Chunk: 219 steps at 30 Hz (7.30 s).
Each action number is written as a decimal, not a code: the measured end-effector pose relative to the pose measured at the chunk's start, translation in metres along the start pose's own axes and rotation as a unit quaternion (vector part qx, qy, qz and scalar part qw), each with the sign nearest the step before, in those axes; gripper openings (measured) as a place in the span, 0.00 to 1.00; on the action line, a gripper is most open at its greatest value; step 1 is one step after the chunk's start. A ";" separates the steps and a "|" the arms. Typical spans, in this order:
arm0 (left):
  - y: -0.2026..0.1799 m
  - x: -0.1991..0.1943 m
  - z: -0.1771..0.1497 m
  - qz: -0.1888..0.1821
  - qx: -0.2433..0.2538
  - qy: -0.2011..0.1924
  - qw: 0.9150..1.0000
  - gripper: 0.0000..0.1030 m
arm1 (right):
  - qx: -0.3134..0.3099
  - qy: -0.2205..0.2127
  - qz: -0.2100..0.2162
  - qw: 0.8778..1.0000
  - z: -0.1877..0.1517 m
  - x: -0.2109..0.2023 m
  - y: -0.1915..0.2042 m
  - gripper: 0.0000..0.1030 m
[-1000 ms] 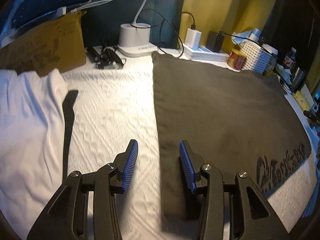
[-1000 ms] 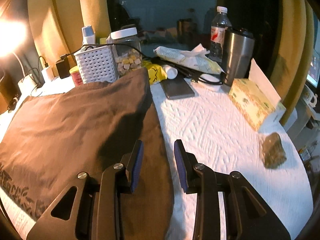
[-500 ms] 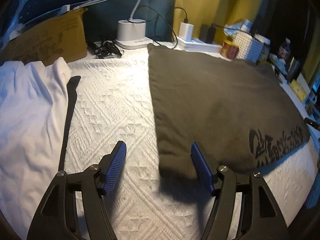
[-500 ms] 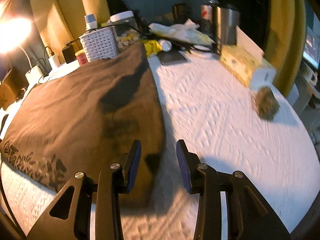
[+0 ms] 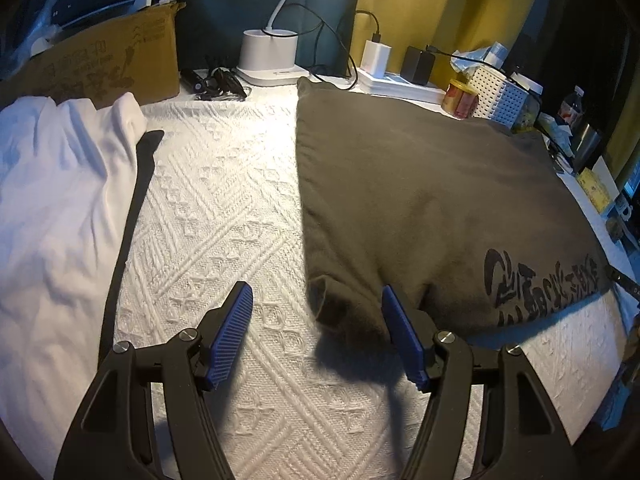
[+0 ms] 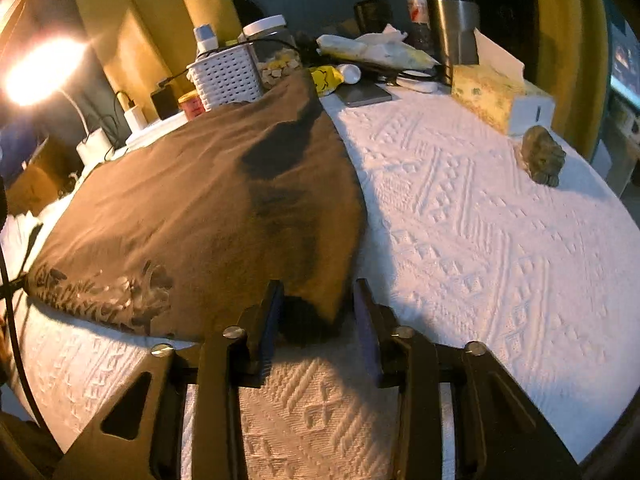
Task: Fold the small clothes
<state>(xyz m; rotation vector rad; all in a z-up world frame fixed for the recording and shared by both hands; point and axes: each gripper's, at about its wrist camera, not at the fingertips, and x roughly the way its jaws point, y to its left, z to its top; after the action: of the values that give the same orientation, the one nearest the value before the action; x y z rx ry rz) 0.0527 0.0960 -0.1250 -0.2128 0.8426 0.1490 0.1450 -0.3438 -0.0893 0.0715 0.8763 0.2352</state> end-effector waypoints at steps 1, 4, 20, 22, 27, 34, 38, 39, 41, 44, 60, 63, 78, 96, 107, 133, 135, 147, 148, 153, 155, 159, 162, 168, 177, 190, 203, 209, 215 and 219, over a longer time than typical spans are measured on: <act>-0.002 0.000 0.000 -0.001 0.007 0.000 1.000 0.58 | -0.004 0.001 0.004 1.000 -0.001 0.001 0.002 0.13; -0.012 0.000 0.000 -0.022 0.032 0.007 0.999 0.13 | -0.015 -0.002 0.006 1.000 -0.001 -0.001 0.005 0.08; -0.026 -0.057 -0.014 -0.019 0.050 -0.046 0.997 0.06 | -0.048 -0.065 -0.013 0.997 -0.005 -0.054 0.016 0.08; -0.028 -0.060 -0.019 -0.021 0.054 -0.042 0.997 0.06 | -0.048 -0.064 -0.016 0.997 -0.010 -0.058 0.016 0.08; -0.030 -0.064 -0.030 -0.021 0.063 -0.028 0.997 0.06 | -0.045 -0.059 -0.024 0.997 -0.025 -0.065 0.014 0.08; -0.033 -0.068 -0.048 -0.024 0.075 -0.011 0.997 0.06 | -0.043 -0.049 -0.038 0.997 -0.046 -0.072 0.010 0.08; -0.034 -0.066 -0.057 -0.025 0.077 -0.001 0.997 0.06 | -0.043 -0.040 -0.049 0.997 -0.057 -0.071 0.006 0.08; -0.034 -0.066 -0.058 -0.025 0.077 -0.001 0.997 0.06 | -0.042 -0.038 -0.050 0.997 -0.060 -0.071 0.004 0.08; -0.034 -0.067 -0.062 -0.027 0.079 0.003 0.997 0.06 | -0.041 -0.035 -0.055 0.997 -0.063 -0.072 0.001 0.07; -0.033 -0.064 -0.068 -0.031 0.079 0.015 0.996 0.06 | -0.030 -0.025 -0.059 0.997 -0.067 -0.070 -0.007 0.05; -0.010 -0.062 -0.039 -0.001 0.042 0.007 0.999 0.42 | -0.013 -0.039 -0.067 0.997 -0.036 -0.070 -0.006 0.06; -0.007 -0.053 -0.025 0.010 0.042 0.006 0.999 0.42 | -0.013 -0.033 -0.064 0.997 -0.029 -0.062 -0.001 0.06; -0.006 0.013 0.037 0.004 0.073 0.026 0.997 0.42 | -0.016 -0.011 -0.047 0.999 0.011 -0.018 0.010 0.42; 0.004 0.044 0.067 0.031 0.092 0.023 0.995 0.01 | 0.009 0.017 -0.078 0.997 0.037 0.020 -0.008 0.42; -0.002 0.027 0.071 0.023 0.080 0.017 0.996 0.04 | 0.015 0.023 -0.089 0.996 0.036 0.017 -0.008 0.64; -0.038 -0.036 0.026 -0.083 0.070 -0.031 0.994 0.64 | 0.009 0.030 -0.086 0.996 -0.026 -0.047 0.023 0.66; -0.040 -0.038 0.021 -0.089 0.071 -0.029 0.993 0.64 | 0.010 0.042 -0.082 0.996 -0.037 -0.050 0.024 0.66; -0.050 -0.038 0.016 -0.105 0.082 -0.021 0.991 0.64 | 0.061 0.060 -0.048 0.995 -0.063 -0.062 0.027 0.77; -0.049 -0.037 0.018 -0.105 0.080 -0.020 0.991 0.64 | 0.071 0.056 -0.045 0.995 -0.061 -0.061 0.026 0.78; -0.048 -0.034 0.025 -0.100 0.078 -0.018 0.992 0.64 | 0.102 0.035 -0.033 0.994 -0.047 -0.047 0.025 0.80; -0.047 -0.033 0.028 -0.097 0.078 -0.017 0.992 0.64 | 0.112 0.028 -0.022 0.993 -0.040 -0.040 0.026 0.80; -0.041 -0.028 0.036 -0.083 0.071 -0.017 0.994 0.64 | 0.128 0.018 0.013 0.992 -0.024 -0.023 0.030 0.80; -0.037 -0.023 0.041 -0.073 0.064 -0.014 0.995 0.64 | 0.124 0.014 0.022 0.992 -0.010 -0.009 0.033 0.80; -0.032 -0.010 0.051 -0.057 0.056 -0.003 0.997 0.64 | 0.123 0.007 0.034 0.992 0.019 0.018 0.035 0.80; -0.031 0.006 0.065 -0.050 0.051 0.007 0.997 0.64 | 0.088 0.007 0.043 0.995 0.050 0.053 0.042 0.62; -0.019 0.013 0.078 -0.064 0.047 -0.007 0.997 0.64 | 0.067 0.025 0.028 0.997 0.065 0.072 0.056 0.16; 0.006 0.005 0.073 -0.082 0.033 -0.027 0.996 0.64 | 0.002 -0.007 0.038 0.999 0.090 0.047 0.117 0.14; 0.023 -0.001 0.068 -0.083 0.023 -0.032 0.996 0.64 | -0.033 -0.009 0.049 0.998 0.095 0.042 0.153 0.14; 0.037 -0.007 0.065 -0.089 0.016 -0.041 0.995 0.64 | -0.064 -0.006 0.066 0.996 0.098 0.042 0.192 0.14; 0.044 -0.011 0.062 -0.093 0.014 -0.047 0.995 0.64 | -0.082 -0.004 0.077 0.994 0.096 0.044 0.215 0.14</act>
<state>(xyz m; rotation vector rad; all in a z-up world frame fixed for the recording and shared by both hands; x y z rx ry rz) 0.0803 0.1536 -0.0823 -0.2549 0.7276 -0.0262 0.2084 -0.1216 -0.0267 -0.0122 0.8423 0.4503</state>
